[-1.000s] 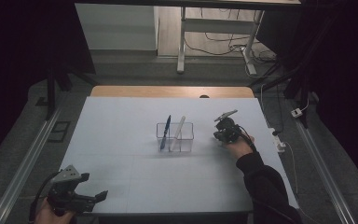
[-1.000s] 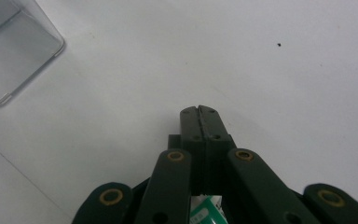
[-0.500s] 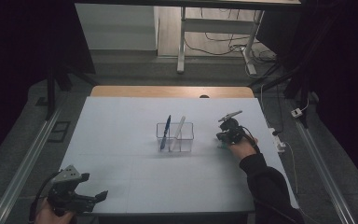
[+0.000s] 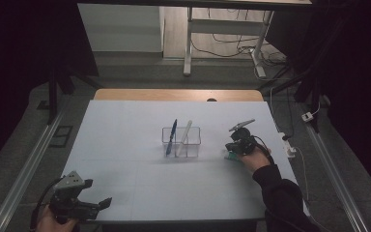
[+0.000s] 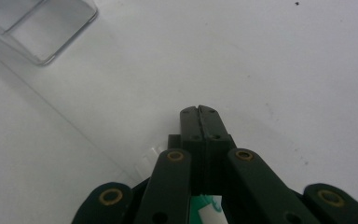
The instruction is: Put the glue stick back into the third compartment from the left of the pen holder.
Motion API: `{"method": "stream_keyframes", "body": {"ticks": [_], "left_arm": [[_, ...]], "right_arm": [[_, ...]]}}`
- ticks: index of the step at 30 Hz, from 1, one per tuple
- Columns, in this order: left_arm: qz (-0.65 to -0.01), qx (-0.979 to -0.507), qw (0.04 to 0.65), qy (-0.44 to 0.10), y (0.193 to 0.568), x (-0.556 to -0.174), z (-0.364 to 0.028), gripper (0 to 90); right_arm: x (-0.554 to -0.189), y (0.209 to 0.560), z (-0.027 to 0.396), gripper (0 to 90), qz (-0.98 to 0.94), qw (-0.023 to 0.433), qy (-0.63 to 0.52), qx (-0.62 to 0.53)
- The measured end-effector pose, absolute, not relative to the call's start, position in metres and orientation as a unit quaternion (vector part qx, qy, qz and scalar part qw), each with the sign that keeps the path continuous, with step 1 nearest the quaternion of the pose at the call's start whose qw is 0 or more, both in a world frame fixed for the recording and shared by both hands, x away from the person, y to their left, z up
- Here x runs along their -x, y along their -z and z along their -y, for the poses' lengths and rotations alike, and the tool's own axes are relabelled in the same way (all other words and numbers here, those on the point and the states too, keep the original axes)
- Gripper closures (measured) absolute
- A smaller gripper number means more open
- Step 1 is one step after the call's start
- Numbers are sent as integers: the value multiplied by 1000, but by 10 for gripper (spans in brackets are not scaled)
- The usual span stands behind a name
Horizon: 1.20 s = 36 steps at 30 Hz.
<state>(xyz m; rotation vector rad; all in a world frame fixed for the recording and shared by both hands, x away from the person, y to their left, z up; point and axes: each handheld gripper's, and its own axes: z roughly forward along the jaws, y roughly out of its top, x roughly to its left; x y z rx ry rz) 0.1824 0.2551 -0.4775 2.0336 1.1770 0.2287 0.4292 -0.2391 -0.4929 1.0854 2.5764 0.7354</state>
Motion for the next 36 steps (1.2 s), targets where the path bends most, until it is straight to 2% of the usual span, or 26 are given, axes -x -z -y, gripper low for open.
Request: {"method": "stream_keyframes", "body": {"ticks": [7, 19, 25, 36], "left_arm": [[-461, -797, 380, -90, 478, -182, -255, 26], [-462, -798, 377, -91, 477, -183, -254, 27], [-462, -798, 377, -91, 478, -184, -254, 27], [-461, -798, 377, -91, 478, -184, -254, 27]], "right_arm": [[-420, 484, 248, 895, -880, 132, -261, -373], [-385, 470, 304, 896, -849, 164, -251, -435], [-379, 479, 316, 896, -841, 160, -233, -461], [-380, 494, 314, 896, -842, 136, -210, -478]]}}
